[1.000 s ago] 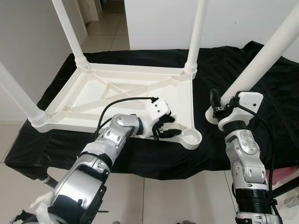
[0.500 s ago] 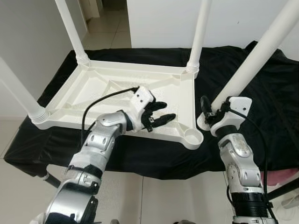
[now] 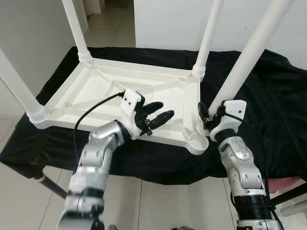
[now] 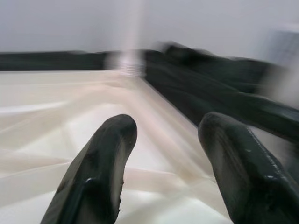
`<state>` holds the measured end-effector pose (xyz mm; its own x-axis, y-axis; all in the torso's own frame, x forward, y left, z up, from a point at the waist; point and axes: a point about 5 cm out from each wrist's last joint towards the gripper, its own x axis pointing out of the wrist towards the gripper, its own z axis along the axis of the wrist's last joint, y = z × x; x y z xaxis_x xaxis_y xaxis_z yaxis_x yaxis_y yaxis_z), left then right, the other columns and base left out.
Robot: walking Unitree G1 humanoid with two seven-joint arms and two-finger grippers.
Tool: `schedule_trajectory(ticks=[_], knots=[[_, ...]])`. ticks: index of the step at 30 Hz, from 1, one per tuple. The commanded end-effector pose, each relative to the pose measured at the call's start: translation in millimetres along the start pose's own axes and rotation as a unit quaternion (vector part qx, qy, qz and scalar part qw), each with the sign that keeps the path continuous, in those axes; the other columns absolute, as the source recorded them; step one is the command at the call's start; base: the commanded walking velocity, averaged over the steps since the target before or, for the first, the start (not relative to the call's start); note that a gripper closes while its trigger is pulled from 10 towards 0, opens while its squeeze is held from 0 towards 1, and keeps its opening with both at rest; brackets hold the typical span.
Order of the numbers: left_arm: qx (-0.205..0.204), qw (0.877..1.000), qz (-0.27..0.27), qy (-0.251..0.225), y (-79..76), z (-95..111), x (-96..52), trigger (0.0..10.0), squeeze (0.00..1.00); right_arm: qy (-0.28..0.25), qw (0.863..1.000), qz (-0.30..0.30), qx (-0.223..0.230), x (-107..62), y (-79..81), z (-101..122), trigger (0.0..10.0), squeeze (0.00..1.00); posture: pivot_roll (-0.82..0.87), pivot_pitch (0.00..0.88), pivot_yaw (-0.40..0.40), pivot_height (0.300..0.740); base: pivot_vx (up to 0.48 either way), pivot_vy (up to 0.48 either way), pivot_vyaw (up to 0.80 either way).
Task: Building children table
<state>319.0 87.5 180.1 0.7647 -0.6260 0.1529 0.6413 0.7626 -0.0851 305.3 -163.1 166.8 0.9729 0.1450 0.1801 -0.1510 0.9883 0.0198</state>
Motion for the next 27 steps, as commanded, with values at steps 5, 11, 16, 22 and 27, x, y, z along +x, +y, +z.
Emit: schedule_trajectory(ticks=[5, 11, 16, 22, 27], knots=[[0.035, 0.999, -0.001, 0.028, -14.9, -8.4, -13.3, 10.0, 0.00, 0.006, 1.000, 0.014, 0.000, -2.3, 5.4, -6.2, 10.0, 0.00, -0.01, 0.010, -0.034, 0.740, 0.000, 0.000, 0.00], [0.026, 0.999, -0.012, 0.044, -21.7, -16.9, -20.1, 10.0, 0.00, 0.009, 1.000, 0.024, -0.005, -0.4, 10.0, -10.0, 10.0, 0.00, -0.01, 0.007, -0.040, 0.740, 0.000, 0.000, 0.00], [0.058, 0.997, -0.030, 0.051, -38.0, -22.2, -25.3, 10.0, 0.00, 0.014, 0.998, 0.050, -0.022, -4.9, 12.9, -15.4, 10.0, 0.00, -0.01, 0.015, -0.045, 0.740, 0.000, 0.000, 0.00], [0.091, 0.992, -0.073, 0.048, -55.0, -21.7, -30.7, 10.0, 0.00, 0.019, 0.997, 0.062, -0.032, -15.9, 12.9, -21.5, 10.0, 0.00, 0.00, 0.020, -0.047, 0.740, 0.000, 0.000, 0.00], [0.087, 0.990, -0.098, 0.050, -59.3, -20.6, -31.7, 10.0, 0.00, 0.019, 0.996, 0.070, -0.045, -21.6, 12.2, -24.9, 10.0, 0.00, 0.00, 0.017, -0.049, 0.740, 0.000, 0.000, 0.00]])
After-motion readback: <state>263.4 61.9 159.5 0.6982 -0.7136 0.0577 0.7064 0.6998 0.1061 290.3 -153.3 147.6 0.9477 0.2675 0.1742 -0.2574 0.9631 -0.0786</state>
